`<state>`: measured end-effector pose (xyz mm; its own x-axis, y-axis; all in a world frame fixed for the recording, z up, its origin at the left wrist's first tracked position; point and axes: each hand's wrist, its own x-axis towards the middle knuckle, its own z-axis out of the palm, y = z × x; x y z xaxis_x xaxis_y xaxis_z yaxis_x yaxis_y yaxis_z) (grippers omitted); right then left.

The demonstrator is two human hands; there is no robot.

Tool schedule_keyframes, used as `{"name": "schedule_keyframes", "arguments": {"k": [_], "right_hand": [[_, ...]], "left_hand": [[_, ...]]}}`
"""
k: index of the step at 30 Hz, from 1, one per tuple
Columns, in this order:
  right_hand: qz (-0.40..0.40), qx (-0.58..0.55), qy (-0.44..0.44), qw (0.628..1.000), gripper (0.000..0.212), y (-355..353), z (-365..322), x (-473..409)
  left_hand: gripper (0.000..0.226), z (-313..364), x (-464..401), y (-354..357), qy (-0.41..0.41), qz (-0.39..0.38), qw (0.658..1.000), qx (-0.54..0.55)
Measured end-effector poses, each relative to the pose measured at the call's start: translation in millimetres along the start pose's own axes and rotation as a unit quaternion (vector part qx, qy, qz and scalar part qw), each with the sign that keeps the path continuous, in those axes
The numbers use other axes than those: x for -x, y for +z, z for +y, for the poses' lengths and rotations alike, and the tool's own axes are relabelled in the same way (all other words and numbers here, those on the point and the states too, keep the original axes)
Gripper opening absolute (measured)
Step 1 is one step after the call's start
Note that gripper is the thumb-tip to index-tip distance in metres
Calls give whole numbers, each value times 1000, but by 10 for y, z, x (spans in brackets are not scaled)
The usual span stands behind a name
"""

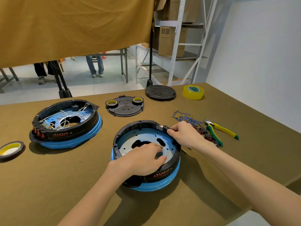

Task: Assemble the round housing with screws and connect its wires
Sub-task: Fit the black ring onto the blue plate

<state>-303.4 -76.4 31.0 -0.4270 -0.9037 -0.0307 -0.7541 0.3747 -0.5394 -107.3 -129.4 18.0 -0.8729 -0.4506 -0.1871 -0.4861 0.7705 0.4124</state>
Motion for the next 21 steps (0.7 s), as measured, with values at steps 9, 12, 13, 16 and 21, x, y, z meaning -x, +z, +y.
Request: {"name": "schedule_keyframes", "arguments": {"k": [9, 12, 13, 16, 21], "right_hand": [[-18, -33, 16, 999, 42, -47, -30, 2], [-32, -97, 41, 994, 35, -71, -5, -12], [-37, -134, 58, 989, 31, -81, 4, -17], [-70, -206, 107, 970, 23, -141, 42, -39], [-149, -210, 173, 951, 44, -190, 81, -72]], "left_hand": [[50, 37, 15, 0, 5, 18, 1000, 6], [63, 171, 26, 50, 15, 66, 998, 4], [71, 221, 31, 70, 19, 71, 997, -8], [79, 319, 65, 148, 25, 72, 992, -97], [66, 325, 118, 227, 41, 96, 983, -151]]}}
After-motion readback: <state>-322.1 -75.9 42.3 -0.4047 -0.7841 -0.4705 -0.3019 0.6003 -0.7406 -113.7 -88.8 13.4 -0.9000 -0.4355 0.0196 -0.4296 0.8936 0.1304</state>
